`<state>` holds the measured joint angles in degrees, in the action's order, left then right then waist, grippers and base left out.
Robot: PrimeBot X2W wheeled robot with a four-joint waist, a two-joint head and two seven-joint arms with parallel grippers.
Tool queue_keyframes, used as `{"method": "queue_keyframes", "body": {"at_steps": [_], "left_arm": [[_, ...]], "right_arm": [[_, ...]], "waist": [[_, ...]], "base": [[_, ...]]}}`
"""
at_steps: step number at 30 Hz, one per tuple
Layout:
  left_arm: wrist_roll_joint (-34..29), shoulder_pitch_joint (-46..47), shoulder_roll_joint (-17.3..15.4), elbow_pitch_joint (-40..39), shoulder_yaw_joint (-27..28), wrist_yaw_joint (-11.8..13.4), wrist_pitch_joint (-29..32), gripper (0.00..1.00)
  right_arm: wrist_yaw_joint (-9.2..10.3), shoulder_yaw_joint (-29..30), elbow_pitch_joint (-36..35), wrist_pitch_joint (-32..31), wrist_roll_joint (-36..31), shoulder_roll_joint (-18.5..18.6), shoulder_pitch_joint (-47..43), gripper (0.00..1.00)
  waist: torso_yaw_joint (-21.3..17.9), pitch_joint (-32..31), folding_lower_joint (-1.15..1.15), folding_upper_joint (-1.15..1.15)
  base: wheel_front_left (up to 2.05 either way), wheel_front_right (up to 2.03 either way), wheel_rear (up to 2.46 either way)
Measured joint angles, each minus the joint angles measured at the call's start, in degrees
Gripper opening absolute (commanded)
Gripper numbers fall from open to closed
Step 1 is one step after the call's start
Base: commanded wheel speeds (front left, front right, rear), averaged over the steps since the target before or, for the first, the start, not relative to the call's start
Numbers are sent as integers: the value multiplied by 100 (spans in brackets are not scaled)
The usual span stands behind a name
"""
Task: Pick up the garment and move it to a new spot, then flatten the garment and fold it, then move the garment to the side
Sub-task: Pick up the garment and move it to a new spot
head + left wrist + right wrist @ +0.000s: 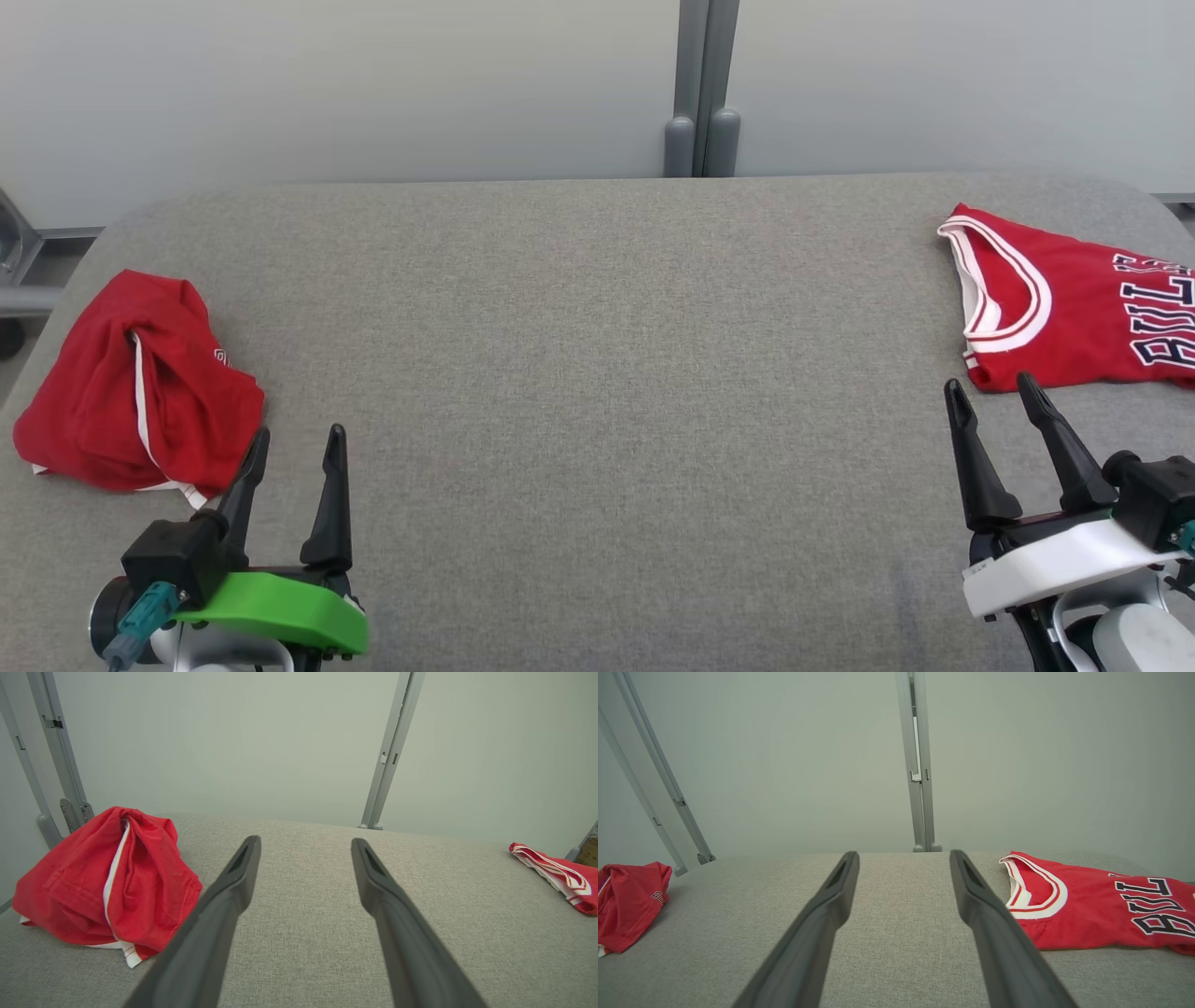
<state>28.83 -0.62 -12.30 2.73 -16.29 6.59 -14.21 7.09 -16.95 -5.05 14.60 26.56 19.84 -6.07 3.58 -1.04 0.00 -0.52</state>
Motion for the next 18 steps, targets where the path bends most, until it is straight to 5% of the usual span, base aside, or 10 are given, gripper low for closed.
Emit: {"method": "queue_keyframes", "body": {"at_steps": [18], "left_arm": [[-36, 0, 63, -56, -9, 1, -3, 100]], "right_arm": [[1, 180, -91, 0, -149, -51, -156, 100]], "waist": [[-74, 43, 0, 0]], "base": [[0, 0, 0]]}}
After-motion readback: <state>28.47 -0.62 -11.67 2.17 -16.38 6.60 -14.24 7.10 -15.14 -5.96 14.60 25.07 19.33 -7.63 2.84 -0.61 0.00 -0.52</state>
